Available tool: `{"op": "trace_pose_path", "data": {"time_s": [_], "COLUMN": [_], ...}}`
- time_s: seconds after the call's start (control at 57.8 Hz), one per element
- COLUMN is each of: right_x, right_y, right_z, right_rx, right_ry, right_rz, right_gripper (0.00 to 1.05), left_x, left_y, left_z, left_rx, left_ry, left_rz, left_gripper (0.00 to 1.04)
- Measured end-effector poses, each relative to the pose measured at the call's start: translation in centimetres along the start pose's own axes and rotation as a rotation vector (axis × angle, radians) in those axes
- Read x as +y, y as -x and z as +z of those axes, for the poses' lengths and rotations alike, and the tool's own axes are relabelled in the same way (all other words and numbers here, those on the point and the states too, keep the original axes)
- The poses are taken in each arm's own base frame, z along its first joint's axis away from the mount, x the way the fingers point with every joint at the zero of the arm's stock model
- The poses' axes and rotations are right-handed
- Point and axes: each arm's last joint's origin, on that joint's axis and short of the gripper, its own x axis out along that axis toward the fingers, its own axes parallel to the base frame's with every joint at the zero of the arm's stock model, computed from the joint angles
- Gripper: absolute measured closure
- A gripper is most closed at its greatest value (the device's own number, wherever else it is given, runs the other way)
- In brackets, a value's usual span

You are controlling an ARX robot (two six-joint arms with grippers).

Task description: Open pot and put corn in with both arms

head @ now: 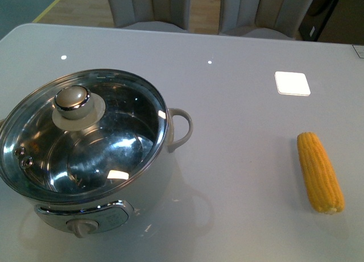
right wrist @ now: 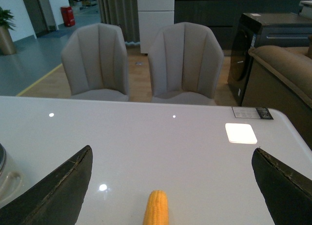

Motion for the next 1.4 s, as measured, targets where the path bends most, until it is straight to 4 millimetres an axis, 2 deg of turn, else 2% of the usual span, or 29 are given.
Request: {"op": "trace_pose_path", "data": {"time_s": [0.104,0.208,0.433,0.571,0.813,1.056,1.402], "right_x": [0.0,0.0,0.0,0.0,0.0,0.0,0.0], "right_y": [0.0,0.0,0.0,0.0,0.0,0.0,0.0], "right_z": [0.0,0.0,0.0,0.0,0.0,0.0,0.0], "right_rx": [0.000,0.000,0.000,0.000,0.000,0.000,0.000], "right_ry": [0.000,0.000,0.000,0.000,0.000,0.000,0.000], "right_rz": [0.000,0.000,0.000,0.000,0.000,0.000,0.000], "right_gripper": [0.09,0.09,0.09,0.09,0.09,0.09,0.09], "left_x": [-0.7,-1.5,-2.3,-2.3,-2.4,-2.9,-4.0], "left_y": [-4.0,-6.9,-10.4,-11.3,-11.9,-11.9,-11.7], "left_z": [-1.4,-3.2,-6.7,-8.2,-10.5,-11.1,-11.4], "left_rx": [0.005,0.027,0.067,0.081,0.108,0.098,0.100], "left_ry": [-0.031,-0.068,-0.155,-0.188,-0.211,-0.213,-0.195], "left_rz": [-0.028,-0.043,-0.060,-0.057,-0.062,-0.056,-0.067], "left_gripper": [0.07,0.07,0.07,0.07,0.07,0.07,0.60]}}
